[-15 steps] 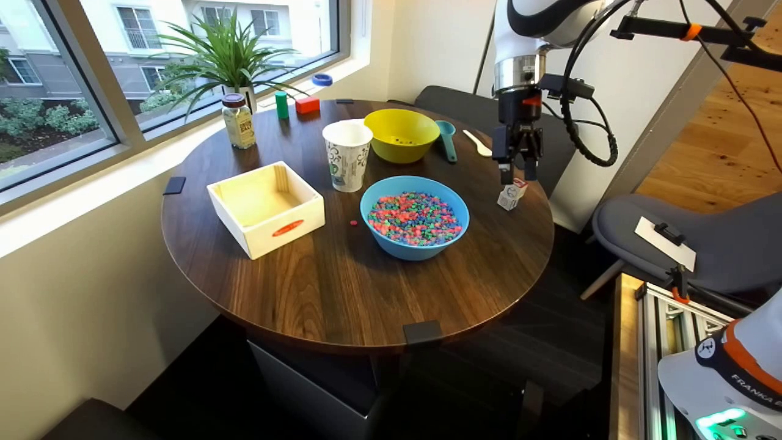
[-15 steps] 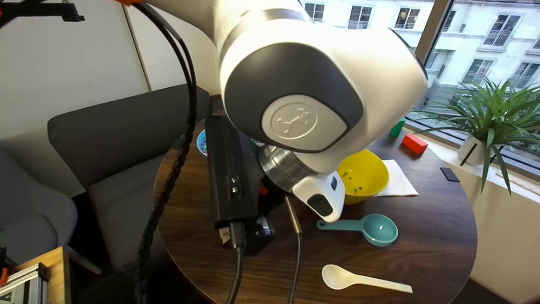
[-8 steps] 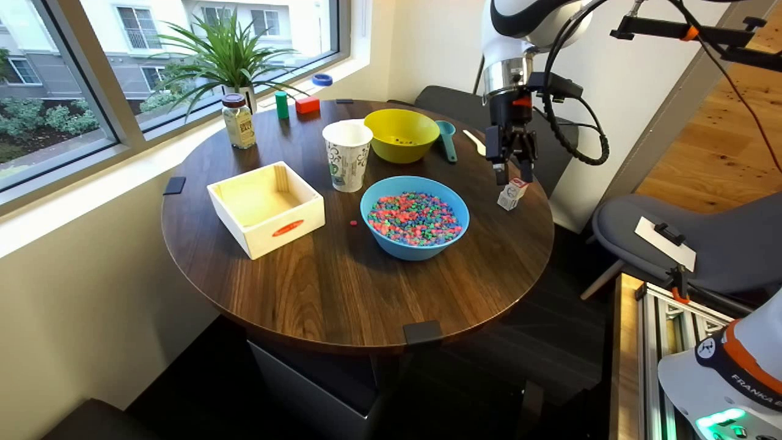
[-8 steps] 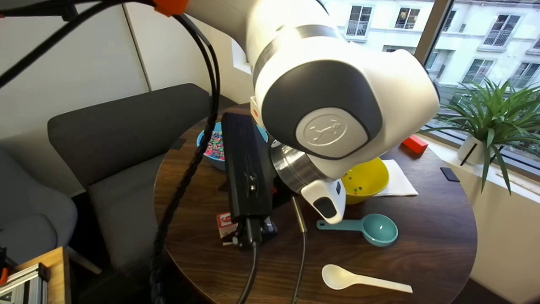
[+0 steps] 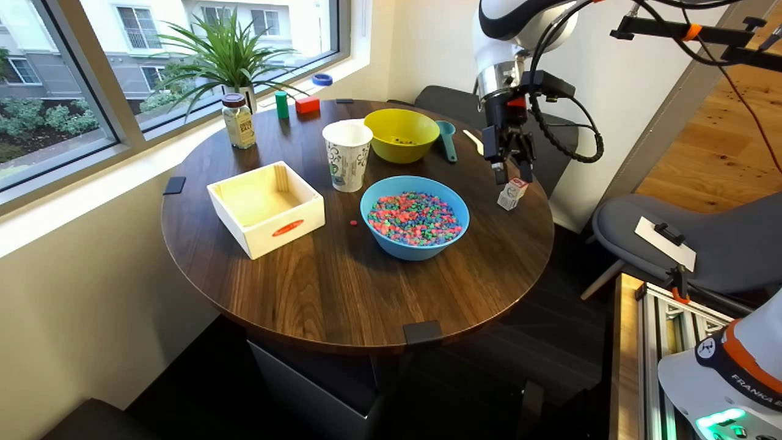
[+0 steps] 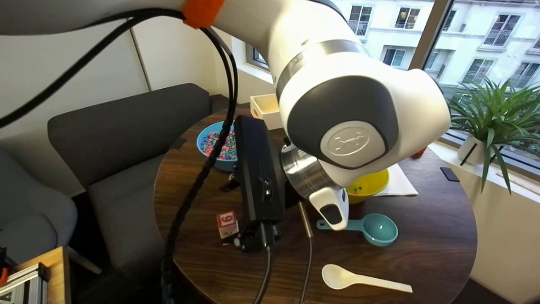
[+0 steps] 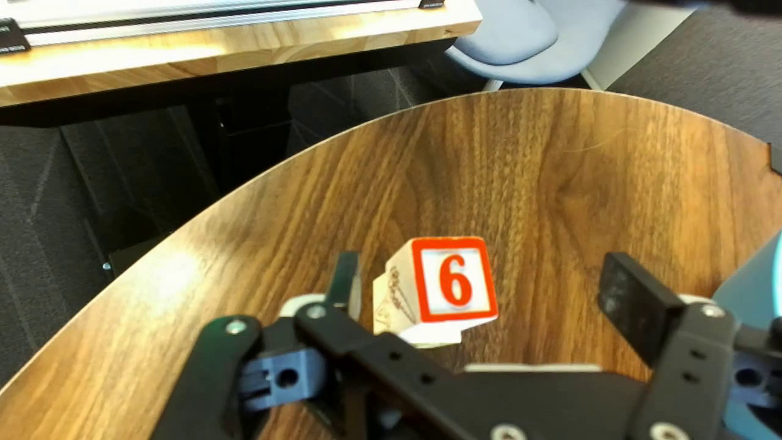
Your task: Stack the two blocks together.
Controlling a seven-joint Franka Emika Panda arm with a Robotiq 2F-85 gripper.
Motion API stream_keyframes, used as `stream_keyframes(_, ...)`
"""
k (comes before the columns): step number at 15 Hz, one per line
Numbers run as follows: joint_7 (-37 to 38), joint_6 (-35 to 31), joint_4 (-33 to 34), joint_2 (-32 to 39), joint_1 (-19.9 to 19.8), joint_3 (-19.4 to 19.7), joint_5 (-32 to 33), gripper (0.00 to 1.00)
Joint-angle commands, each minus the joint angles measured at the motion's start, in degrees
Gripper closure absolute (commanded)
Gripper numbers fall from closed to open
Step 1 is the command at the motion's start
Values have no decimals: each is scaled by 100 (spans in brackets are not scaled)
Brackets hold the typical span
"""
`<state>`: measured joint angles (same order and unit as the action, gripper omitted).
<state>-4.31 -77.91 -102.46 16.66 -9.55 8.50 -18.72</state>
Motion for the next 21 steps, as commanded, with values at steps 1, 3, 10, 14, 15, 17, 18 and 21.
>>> stream_keyframes(1, 79, 277, 327, 247, -72, -49, -55, 0)
stream_keyframes(3, 112, 305, 400, 319, -61, -57, -22, 9)
stream_keyframes(10, 171, 472, 593, 538, -58, -82, 47, 73)
stream_keyframes(14, 176, 570, 651, 573, -56, -83, 72, 91)
stream_keyframes(15, 187, 599, 655, 555, -48, -85, 81, 91)
stream_keyframes(17, 262, 606, 567, 413, 3, -95, 118, 91)
stream_keyframes(18, 304, 601, 508, 328, 34, -103, 155, 91)
stream_keyframes(21, 680, 471, 176, -106, 200, -116, 335, 91)
